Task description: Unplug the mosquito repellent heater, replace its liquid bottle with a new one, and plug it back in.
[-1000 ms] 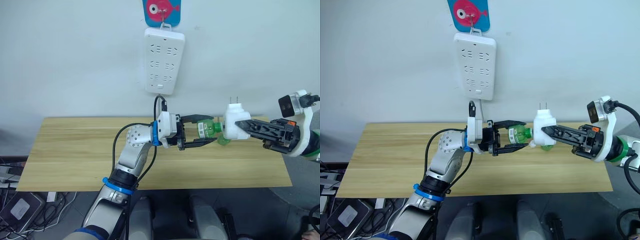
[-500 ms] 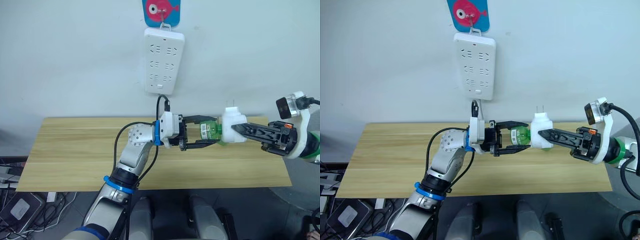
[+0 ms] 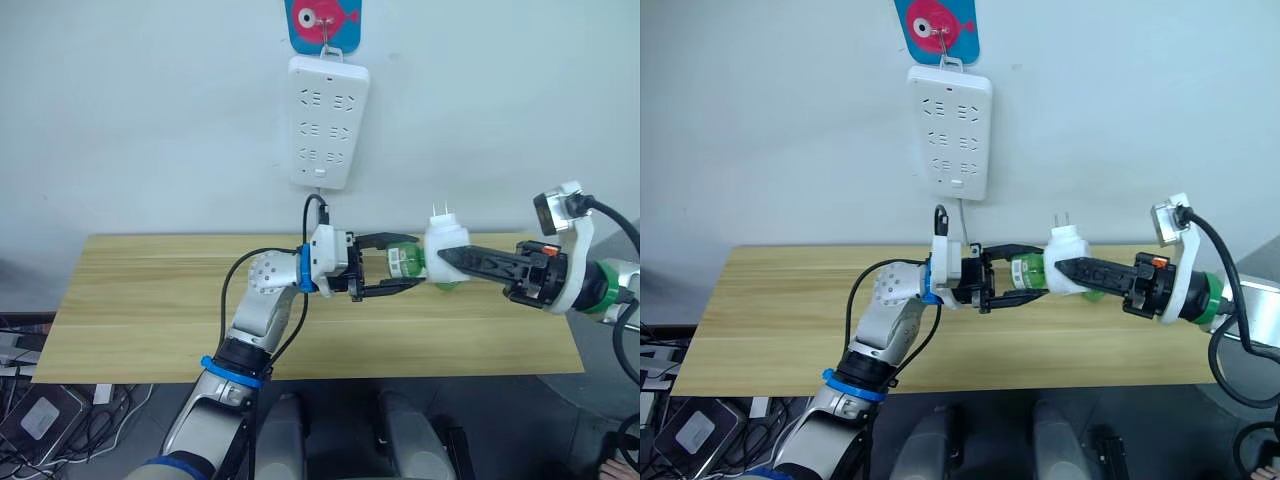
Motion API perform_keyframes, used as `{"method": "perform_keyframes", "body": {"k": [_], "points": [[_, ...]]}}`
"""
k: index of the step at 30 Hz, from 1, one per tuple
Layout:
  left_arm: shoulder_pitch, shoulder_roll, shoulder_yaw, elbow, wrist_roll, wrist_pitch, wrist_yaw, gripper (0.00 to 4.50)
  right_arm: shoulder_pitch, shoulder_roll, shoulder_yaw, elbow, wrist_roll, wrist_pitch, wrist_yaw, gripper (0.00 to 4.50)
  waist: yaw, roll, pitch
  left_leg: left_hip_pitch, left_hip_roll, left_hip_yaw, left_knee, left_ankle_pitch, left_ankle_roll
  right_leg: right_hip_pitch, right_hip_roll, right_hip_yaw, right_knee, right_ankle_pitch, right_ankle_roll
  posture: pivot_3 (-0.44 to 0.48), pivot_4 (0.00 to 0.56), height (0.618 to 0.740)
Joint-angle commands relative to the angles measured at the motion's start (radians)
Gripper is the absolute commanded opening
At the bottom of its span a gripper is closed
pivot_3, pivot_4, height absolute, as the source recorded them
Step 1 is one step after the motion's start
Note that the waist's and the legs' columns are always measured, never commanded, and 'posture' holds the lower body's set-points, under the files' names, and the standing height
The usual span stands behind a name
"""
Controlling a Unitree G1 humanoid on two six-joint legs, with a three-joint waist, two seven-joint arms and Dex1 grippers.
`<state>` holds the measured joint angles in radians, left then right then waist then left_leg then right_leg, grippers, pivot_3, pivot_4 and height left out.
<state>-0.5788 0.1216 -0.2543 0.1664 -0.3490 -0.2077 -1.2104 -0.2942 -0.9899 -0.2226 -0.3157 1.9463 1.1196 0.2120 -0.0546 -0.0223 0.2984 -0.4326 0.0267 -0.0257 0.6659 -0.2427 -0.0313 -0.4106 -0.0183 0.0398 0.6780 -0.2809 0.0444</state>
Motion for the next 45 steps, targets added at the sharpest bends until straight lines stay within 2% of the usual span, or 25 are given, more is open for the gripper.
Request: {"method": "perform_keyframes", "body": {"k": [1, 14, 19, 24, 27, 30, 32, 36, 41, 45], "points": [[-0.007, -0.008, -0.017, -0.038, -0.003, -0.021, -0.005, 2.34, 0.002, -0.021, -0.017, -0.020, 0.026, 0.008, 0.044, 4.48, -0.002, 0.000, 0.000, 0.000, 0.000, 0.000, 0.000, 0.000, 0.000, 0.000, 0.000, 0.000, 0.000, 0.000, 0.000, -0.136, 0.281, 0.740], [-0.032, -0.024, 0.009, -0.043, -0.030, 0.051, 0.069, 2.34, 0.026, -0.059, 0.026, -0.053, 0.026, 0.002, 0.082, 4.48, -0.003, 0.000, 0.000, 0.000, 0.000, 0.000, 0.000, 0.000, 0.000, 0.000, 0.000, 0.000, 0.001, 0.000, 0.000, -0.129, 0.270, 0.740], [-0.047, -0.030, 0.025, -0.034, -0.030, 0.064, 0.092, 2.34, 0.087, -0.089, 0.024, -0.111, 0.026, -0.018, 0.130, 4.48, -0.003, 0.000, 0.000, 0.000, 0.000, 0.000, 0.000, 0.000, 0.000, 0.000, 0.000, 0.000, 0.001, 0.000, 0.000, -0.127, 0.271, 0.740], [-0.053, -0.030, 0.034, -0.022, -0.026, 0.065, 0.097, 2.34, 0.287, -0.199, -0.091, -0.181, 0.026, -0.014, 0.191, 4.48, 0.001, 0.000, 0.000, 0.000, 0.000, 0.000, 0.000, 0.000, 0.000, 0.000, 0.000, 0.000, 0.001, 0.000, 0.000, -0.127, 0.271, 0.740], [-0.051, -0.027, 0.037, -0.022, -0.026, 0.064, 0.090, 2.34, 0.375, -0.236, -0.196, -0.120, 0.026, -0.002, 0.188, 4.48, 0.001, 0.000, 0.000, 0.000, 0.000, 0.001, 0.001, 0.000, 0.000, 0.000, 0.000, 0.001, 0.001, 0.000, 0.000, -0.132, 0.277, 0.740], [-0.045, -0.013, 0.037, -0.021, -0.028, 0.058, 0.067, 2.34, 0.425, -0.254, -0.291, -0.029, 0.026, 0.021, 0.175, 3.92, 0.000, 0.000, 0.000, 0.000, 0.000, 0.001, 0.001, 0.000, 0.000, 0.000, 0.000, 0.001, 0.001, 0.000, 0.000, -0.142, 0.277, 0.740], [-0.044, -0.003, 0.037, -0.020, -0.030, 0.060, 0.053, 2.34, 0.413, -0.258, -0.312, 0.046, 0.025, 0.002, 0.140, 3.22, -0.002, 0.000, 0.000, 0.001, 0.000, 0.001, 0.001, 0.000, 0.000, 0.000, 0.000, 0.001, 0.001, 0.000, 0.000, -0.144, 0.278, 0.740], [-0.048, 0.028, 0.046, -0.021, -0.045, 0.075, 0.012, 2.34, 0.256, -0.210, -0.253, 0.187, 0.026, -0.066, 0.019, 1.84, -0.009, 0.000, 0.000, 0.001, 0.000, 0.002, 0.001, 0.000, 0.000, 0.000, 0.001, 0.002, 0.001, 0.000, 0.000, -0.148, 0.278, 0.740], [-0.036, 0.063, 0.045, -0.057, -0.070, 0.114, -0.020, 2.34, 0.063, -0.123, -0.158, 0.241, 0.021, -0.104, -0.115, 0.11, -0.011, 0.000, 0.000, 0.001, 0.000, 0.001, 0.000, 0.000, 0.000, 0.000, 0.003, 0.001, 0.001, 0.000, 0.000, -0.139, 0.281, 0.740], [-0.021, 0.059, 0.036, -0.097, -0.080, 0.145, -0.008, 2.34, -0.034, -0.050, -0.069, 0.217, 0.020, -0.093, -0.157, 0.05, -0.011, 0.000, 0.000, 0.001, 0.001, 0.001, 0.000, 0.000, 0.000, 0.000, 0.002, 0.002, 0.001, 0.000, 0.000, -0.139, 0.281, 0.740]]}}
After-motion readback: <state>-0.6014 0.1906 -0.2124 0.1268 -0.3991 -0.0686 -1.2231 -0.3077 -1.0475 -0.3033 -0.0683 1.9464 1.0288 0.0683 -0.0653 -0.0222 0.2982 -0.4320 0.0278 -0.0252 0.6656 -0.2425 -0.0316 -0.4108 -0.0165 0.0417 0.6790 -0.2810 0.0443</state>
